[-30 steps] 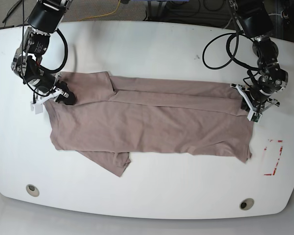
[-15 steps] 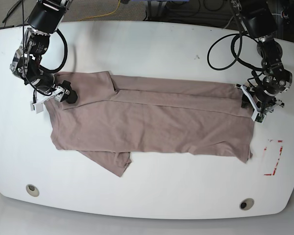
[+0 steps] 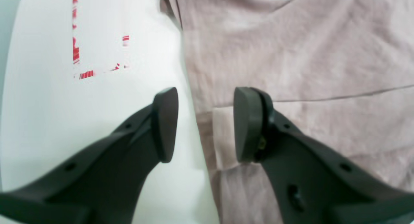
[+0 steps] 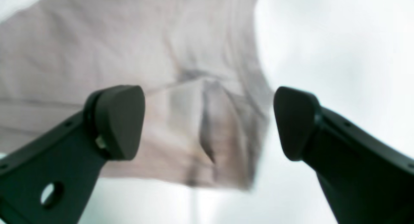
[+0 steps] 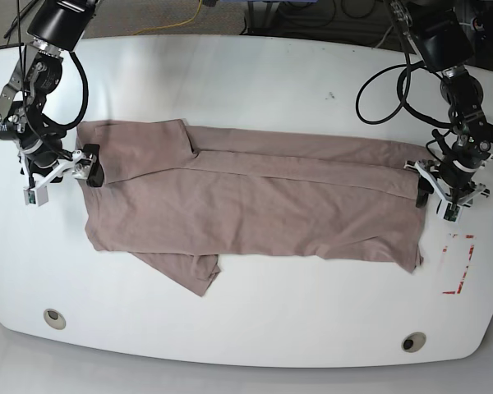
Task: Layout the t-shirt on the table in an organized manner, then fold the t-shirt properly
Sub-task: 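Release the folded edge and move both grippers to the shirt's folded side, then pinch the folded edge with both grippers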
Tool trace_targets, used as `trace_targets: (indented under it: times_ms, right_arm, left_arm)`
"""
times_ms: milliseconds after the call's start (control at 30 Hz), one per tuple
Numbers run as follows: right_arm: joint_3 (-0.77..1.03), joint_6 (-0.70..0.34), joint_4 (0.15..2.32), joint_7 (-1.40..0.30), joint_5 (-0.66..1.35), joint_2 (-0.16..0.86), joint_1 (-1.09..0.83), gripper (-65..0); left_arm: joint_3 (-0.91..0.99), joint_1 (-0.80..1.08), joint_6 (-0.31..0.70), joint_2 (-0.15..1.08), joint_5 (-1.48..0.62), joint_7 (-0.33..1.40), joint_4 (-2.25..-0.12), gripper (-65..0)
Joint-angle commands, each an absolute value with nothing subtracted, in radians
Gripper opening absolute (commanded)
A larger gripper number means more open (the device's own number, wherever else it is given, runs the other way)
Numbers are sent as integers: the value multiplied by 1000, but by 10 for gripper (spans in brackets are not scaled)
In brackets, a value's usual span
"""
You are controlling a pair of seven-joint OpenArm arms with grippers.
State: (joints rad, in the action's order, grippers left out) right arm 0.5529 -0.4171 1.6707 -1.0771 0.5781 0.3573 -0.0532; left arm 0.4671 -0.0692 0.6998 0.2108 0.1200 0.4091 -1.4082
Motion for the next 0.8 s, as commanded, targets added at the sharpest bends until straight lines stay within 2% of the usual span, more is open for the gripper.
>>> trace_targets:
  times_ms: [0, 333, 400, 500, 767]
  right_arm:
    - [559, -420, 1728, -1052, 538, 371, -81, -43]
    - [552, -478, 1732, -878, 406, 343, -200, -43]
    - [553, -492, 1713, -865, 387, 335, -200, -43]
    - [553, -521, 1676, -820, 355, 326, -202, -43]
    - [553, -547, 1567, -739, 338, 326, -196, -43]
  left_arm:
    - [472, -65, 698, 223, 110, 346, -1425, -388]
    - [475, -16, 698, 223, 110, 173, -1422, -388]
    - [472, -8, 668, 223, 110, 153, -1422, -388]
    - [470, -2, 625, 223, 110, 143, -1425, -388]
    - [473, 24, 615, 225, 110, 145, -1425, -388]
